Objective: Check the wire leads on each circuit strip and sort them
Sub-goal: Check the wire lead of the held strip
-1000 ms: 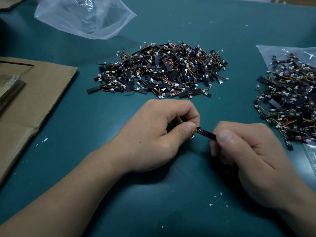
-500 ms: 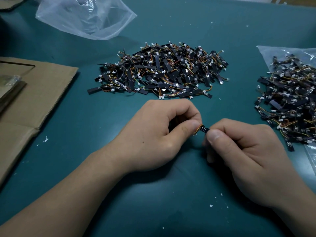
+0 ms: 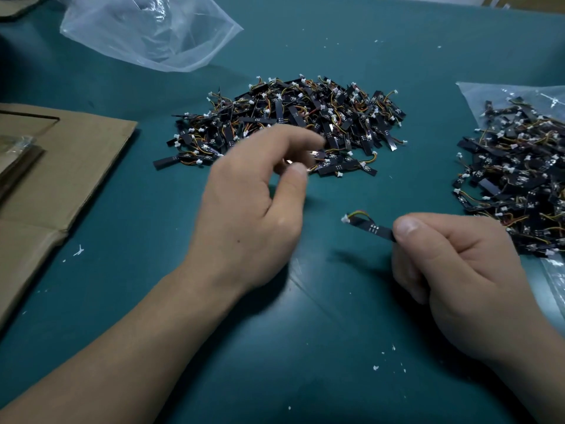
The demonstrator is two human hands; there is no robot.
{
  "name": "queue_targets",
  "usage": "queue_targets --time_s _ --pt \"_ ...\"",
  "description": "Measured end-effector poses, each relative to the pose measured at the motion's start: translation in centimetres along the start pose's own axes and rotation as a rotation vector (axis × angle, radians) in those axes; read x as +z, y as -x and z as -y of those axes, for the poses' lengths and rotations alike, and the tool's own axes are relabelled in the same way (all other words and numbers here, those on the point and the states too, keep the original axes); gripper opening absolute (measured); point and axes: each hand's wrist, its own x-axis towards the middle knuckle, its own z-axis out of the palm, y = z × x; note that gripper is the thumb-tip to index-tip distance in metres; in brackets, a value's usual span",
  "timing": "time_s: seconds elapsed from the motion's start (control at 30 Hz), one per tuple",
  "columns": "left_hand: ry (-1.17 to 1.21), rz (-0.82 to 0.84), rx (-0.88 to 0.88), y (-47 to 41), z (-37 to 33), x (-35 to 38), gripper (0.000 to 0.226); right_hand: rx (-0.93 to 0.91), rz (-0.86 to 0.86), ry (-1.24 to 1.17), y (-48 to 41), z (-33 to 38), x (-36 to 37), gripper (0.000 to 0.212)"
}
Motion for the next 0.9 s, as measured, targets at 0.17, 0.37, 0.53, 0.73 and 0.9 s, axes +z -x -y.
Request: queue_targets --time_s 0.17,0.37,0.53,0.73,0.9 --pt "-0.378 0.059 -0.160 -0.2 0.7 0.4 0.033 0.009 0.006 0.002 0.1 0.0 -0.1 0.049" --pt "-0.438 0.137 -0.107 0.2 1.0 0.8 0.030 0.059 -0.138 -0.196 -0.2 0.0 -0.1 0.043" --pt "-0.486 0.159 -0.088 0.2 0.9 0.7 0.027 0.056 -0.135 -0.192 -0.3 0.1 0.0 0.042" --pt "-0.458 0.140 -0.048 0.2 0.9 0.5 0.023 0.084 -0.185 -0.308 -0.6 -0.4 -0.5 0.029" --pt "-0.410 0.082 0.006 0.2 1.1 0.5 0.021 0.047 0.004 0.021 0.0 -0.3 0.3 0.024"
